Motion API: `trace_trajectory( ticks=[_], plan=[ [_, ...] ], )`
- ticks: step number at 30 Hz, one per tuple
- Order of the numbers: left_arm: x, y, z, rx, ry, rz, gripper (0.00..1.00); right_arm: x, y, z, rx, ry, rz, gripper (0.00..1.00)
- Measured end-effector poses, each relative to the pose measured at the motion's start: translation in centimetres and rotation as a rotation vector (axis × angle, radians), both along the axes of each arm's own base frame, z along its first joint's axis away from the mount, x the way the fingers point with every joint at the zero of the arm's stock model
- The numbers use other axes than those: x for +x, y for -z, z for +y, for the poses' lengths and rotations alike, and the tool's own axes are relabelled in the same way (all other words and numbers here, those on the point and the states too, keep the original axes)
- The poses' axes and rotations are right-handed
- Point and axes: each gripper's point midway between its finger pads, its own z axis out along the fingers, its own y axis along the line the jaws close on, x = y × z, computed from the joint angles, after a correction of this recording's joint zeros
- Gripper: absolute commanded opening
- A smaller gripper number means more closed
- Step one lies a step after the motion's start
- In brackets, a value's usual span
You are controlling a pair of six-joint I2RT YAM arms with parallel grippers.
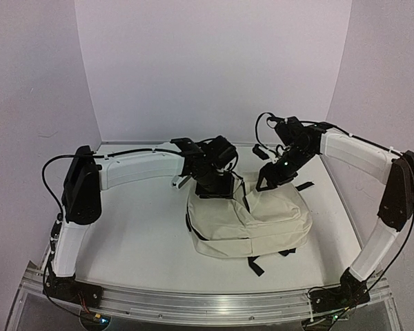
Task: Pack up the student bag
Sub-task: Adjust the student bag at the center of the board.
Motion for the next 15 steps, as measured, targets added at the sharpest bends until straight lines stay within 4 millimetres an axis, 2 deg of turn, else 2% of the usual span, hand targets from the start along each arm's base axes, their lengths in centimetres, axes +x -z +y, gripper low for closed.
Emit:
trace_trajectory(
  ticks=[4, 9, 15],
  plan=[
    [0.1, -0.5, 0.2, -0.042, -0.018, 0.020, 0.54, -0.1, 0.1, 0.8, 0.009, 0.004, 0.004, 0.59],
    [0.2, -0.3, 0.1, -0.064, -0.029, 0.045, 0.53, -0.2, 1.6, 2.1, 0.001, 0.004, 0.040, 0.68],
    [0.0, 0.9, 0.1, -0.083, -0.042, 0.079, 0.53, -0.4, 3.4, 3.9, -0.029, -0.016, 0.057, 0.66]
  ],
)
